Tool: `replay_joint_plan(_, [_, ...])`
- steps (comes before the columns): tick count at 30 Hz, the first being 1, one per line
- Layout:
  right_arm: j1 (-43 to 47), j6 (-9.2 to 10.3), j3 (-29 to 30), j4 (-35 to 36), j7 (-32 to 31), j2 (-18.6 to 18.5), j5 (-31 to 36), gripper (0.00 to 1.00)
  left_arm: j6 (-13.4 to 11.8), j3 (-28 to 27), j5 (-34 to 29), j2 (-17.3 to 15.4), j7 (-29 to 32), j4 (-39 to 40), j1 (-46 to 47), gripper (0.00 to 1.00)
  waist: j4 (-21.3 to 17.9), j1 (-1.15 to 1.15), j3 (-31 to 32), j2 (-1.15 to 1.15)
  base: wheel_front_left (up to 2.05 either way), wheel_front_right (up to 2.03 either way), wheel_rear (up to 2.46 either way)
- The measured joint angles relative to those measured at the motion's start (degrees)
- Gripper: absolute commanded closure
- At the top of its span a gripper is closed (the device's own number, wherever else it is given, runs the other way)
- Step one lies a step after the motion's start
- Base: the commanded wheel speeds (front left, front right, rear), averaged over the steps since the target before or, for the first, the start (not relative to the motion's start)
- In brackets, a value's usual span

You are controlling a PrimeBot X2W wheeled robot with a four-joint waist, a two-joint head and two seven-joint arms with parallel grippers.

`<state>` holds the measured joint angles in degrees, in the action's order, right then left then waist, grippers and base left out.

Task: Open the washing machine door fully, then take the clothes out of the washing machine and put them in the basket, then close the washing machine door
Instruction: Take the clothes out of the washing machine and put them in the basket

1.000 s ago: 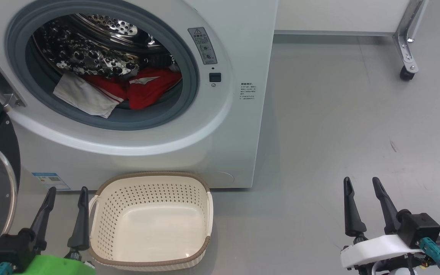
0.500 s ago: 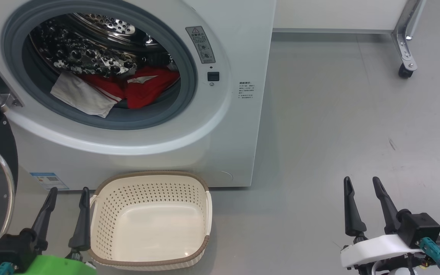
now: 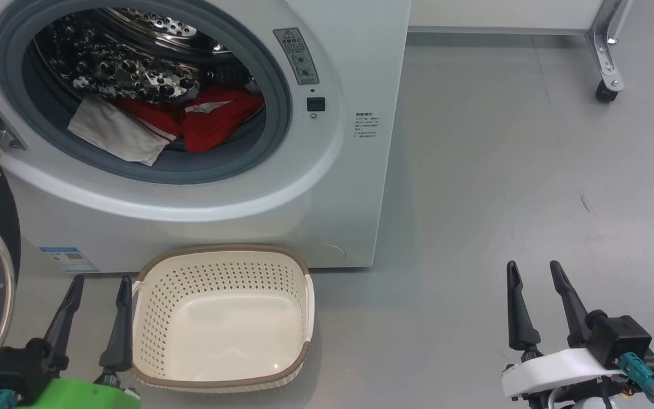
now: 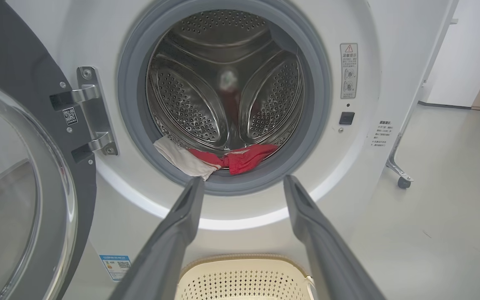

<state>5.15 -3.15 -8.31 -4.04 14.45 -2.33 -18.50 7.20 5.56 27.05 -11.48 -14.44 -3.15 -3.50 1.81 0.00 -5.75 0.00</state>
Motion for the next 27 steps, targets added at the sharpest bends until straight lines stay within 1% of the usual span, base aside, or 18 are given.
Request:
replay_joint_plan(1, [0.0, 0.27, -0.3, 0.1, 0.0, 0.0, 0.1, 0.00, 0.0, 0.0, 0.0, -0.2, 0.0, 0.0, 0.0, 0.00, 0.0, 0.00, -0.3, 0.00, 0.00, 0.00, 0.00])
replay_joint_plan(9, [-0.7, 0.45, -1.8, 1.3, 0.0, 0.0, 1.0, 0.00, 0.0, 0.4, 0.6, -2.2, 0.0, -0.3, 0.6, 0.00, -1.1, 0.00, -3.9, 0.00, 0.00, 0.00, 0.00])
replay_joint_plan(12, [-1.2, 1.30, -2.6, 1.9, 0.0, 0.0, 1.2, 0.00, 0.0, 1.3, 1.2, -3.7, 0.0, -1.2, 2.2, 0.00, -1.8, 0.00, -5.6, 0.00, 0.00, 0.00, 0.00])
replay_joint_plan(17, [-2.0, 2.01, -4.2, 3.0, 0.0, 0.0, 1.4, 0.00, 0.0, 1.9, 1.8, -6.6, 0.4, -2.0, 6.4, 0.00, -3.0, 0.00, -8.9, 0.00, 0.00, 0.00, 0.00])
replay_joint_plan(19, [-2.4, 2.64, -4.9, 3.4, 0.0, 0.0, 1.4, 0.00, 0.0, 1.8, 1.8, -7.9, 0.9, -2.2, 8.3, 0.00, -3.6, 0.00, -10.3, 0.00, 0.00, 0.00, 0.00])
replay_joint_plan(20, [-2.4, 2.64, -4.9, 3.4, 0.0, 0.0, 1.4, 0.00, 0.0, 1.8, 1.8, -7.9, 0.9, -2.2, 8.3, 0.00, -3.6, 0.00, -10.3, 0.00, 0.00, 0.00, 0.00])
replay_joint_plan(21, [-2.8, 2.87, -5.6, 3.8, 0.0, -0.1, 1.3, 0.00, 0.0, 1.8, 2.3, -8.9, 1.6, -2.4, 10.3, 0.00, -4.1, 0.00, -11.8, 0.00, 0.00, 0.00, 0.00])
replay_joint_plan(23, [-3.1, 2.91, -6.1, 4.0, 0.0, -0.1, 1.3, 0.00, 0.0, 1.8, 2.7, -9.5, 2.1, -2.5, 11.5, 0.00, -4.4, 0.00, -12.5, 0.00, 0.00, 0.00, 0.00])
replay_joint_plan(27, [-4.8, 3.89, -7.9, 5.1, 0.0, -0.1, 1.2, 0.00, 0.0, 1.6, 3.3, -11.9, 3.8, -2.6, 16.6, 0.00, -5.7, 0.00, -15.5, 0.00, 0.00, 0.00, 0.00])
